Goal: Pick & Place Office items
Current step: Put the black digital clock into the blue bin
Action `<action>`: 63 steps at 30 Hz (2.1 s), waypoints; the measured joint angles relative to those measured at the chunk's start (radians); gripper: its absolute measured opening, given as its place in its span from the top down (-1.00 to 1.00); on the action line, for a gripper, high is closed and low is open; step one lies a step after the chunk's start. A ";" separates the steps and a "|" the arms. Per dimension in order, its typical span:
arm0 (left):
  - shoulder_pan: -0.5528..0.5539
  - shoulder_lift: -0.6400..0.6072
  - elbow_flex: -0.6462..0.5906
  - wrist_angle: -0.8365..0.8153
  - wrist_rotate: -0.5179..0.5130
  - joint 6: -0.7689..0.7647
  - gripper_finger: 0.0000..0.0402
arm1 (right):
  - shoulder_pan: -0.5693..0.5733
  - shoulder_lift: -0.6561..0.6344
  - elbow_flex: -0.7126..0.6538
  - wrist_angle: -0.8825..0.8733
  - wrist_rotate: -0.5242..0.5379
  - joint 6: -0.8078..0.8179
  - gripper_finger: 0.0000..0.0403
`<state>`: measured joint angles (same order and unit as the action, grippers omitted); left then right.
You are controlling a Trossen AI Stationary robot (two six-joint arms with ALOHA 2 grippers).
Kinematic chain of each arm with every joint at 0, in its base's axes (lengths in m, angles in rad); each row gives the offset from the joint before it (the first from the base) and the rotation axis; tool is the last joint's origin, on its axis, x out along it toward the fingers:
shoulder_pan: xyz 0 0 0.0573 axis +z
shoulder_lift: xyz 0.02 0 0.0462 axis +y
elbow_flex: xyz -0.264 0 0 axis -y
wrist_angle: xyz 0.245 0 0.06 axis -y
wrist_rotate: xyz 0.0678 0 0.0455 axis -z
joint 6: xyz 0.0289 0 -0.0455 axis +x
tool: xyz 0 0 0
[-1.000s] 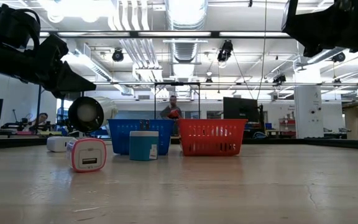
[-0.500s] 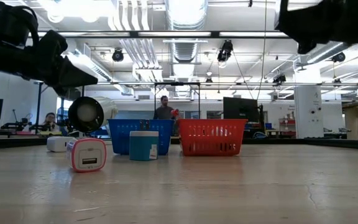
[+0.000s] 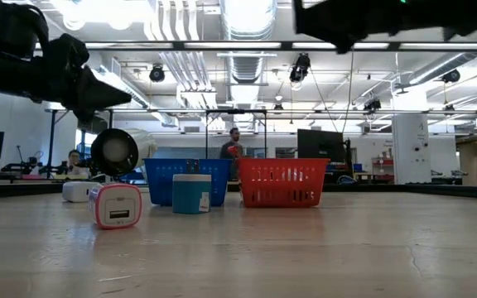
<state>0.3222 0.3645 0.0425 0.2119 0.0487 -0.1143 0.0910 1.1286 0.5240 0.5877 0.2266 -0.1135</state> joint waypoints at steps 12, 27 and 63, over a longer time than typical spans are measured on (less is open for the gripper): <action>-0.116 0.000 0.012 0.259 0.085 0.016 0.93 | -0.060 0.161 0.201 -0.010 -0.214 -0.017 0.30; -0.136 0.221 0.298 0.174 0.079 0.093 0.18 | -0.134 0.254 0.240 -0.007 -0.283 0.012 0.30; -0.190 1.020 0.884 0.192 0.187 0.268 -0.61 | -0.145 0.268 0.260 0.037 -0.277 -0.017 0.30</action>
<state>0.1326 1.3840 0.9268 0.4040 0.2352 0.1538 -0.0536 1.3964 0.7837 0.6243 -0.0509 -0.1303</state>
